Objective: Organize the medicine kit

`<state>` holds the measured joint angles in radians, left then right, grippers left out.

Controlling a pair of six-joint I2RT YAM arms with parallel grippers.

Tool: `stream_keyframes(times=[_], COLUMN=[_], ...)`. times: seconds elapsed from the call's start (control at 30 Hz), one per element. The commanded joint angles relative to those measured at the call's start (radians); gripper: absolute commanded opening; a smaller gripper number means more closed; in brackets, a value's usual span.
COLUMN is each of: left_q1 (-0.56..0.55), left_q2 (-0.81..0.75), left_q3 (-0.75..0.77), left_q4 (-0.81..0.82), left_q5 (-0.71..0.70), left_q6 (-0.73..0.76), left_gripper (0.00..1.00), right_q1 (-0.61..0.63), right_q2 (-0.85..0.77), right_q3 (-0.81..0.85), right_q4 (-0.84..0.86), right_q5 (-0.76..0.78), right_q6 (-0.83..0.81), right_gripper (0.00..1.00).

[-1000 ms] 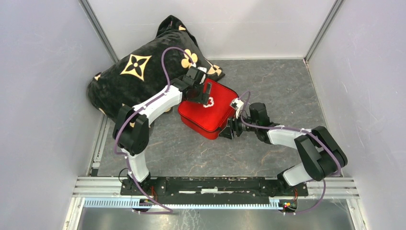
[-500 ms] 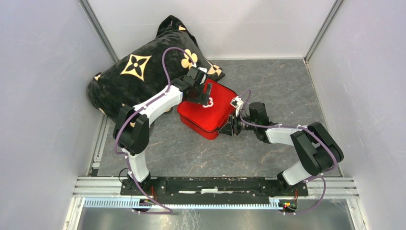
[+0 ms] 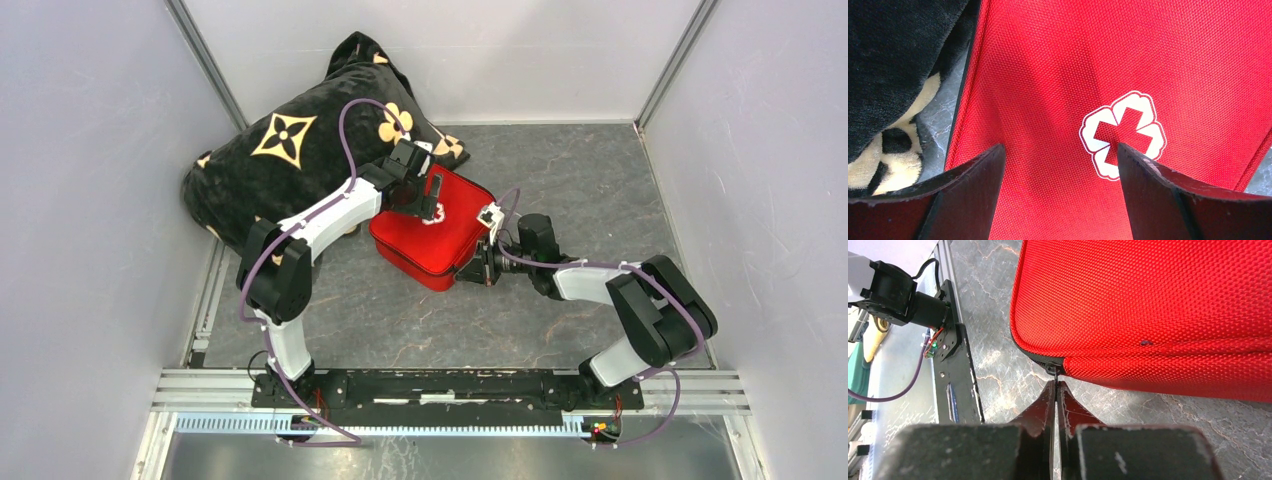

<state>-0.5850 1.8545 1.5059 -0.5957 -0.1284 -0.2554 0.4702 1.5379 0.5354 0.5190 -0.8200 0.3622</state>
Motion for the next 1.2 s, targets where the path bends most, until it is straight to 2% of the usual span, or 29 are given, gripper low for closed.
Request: stream_keyframes(times=[0.0, 0.13, 0.4, 0.5, 0.7, 0.8, 0.93, 1.17], left_q1=[-0.007, -0.008, -0.007, -0.005, 0.008, 0.008, 0.008, 0.008], left_q2=[0.03, 0.032, 0.031, 0.021, -0.07, -0.146, -0.272, -0.442], left_q3=[0.02, 0.022, 0.025, 0.027, -0.014, -0.069, -0.215, -0.485], left_q4=[-0.033, -0.035, -0.038, -0.039, 0.03, 0.08, 0.159, 0.264], left_q5=[0.009, 0.009, 0.005, 0.01, 0.035, 0.037, 0.038, -0.054], left_q6=[0.033, 0.033, 0.033, 0.019, -0.03, -0.071, -0.14, -0.279], left_gripper=[0.87, 0.87, 0.87, 0.87, 0.91, 0.95, 1.0, 1.0], right_q1=[0.002, 0.004, 0.009, 0.008, 0.025, 0.043, 0.064, 0.073], right_q2=[-0.034, -0.059, -0.096, -0.129, -0.176, -0.184, -0.194, -0.199], right_q3=[0.017, 0.016, -0.012, 0.006, 0.135, 0.19, 0.229, 0.258], right_q4=[0.045, 0.002, 0.056, -0.055, -0.413, -0.529, -0.615, -0.65], right_q5=[0.03, 0.093, 0.146, 0.21, 0.502, 0.636, 0.729, 0.733], right_q6=[-0.043, -0.073, -0.043, -0.122, -0.307, -0.354, -0.413, -0.418], right_gripper=[0.03, 0.03, 0.0, 0.0, 0.0, 0.0, 0.0, 0.0])
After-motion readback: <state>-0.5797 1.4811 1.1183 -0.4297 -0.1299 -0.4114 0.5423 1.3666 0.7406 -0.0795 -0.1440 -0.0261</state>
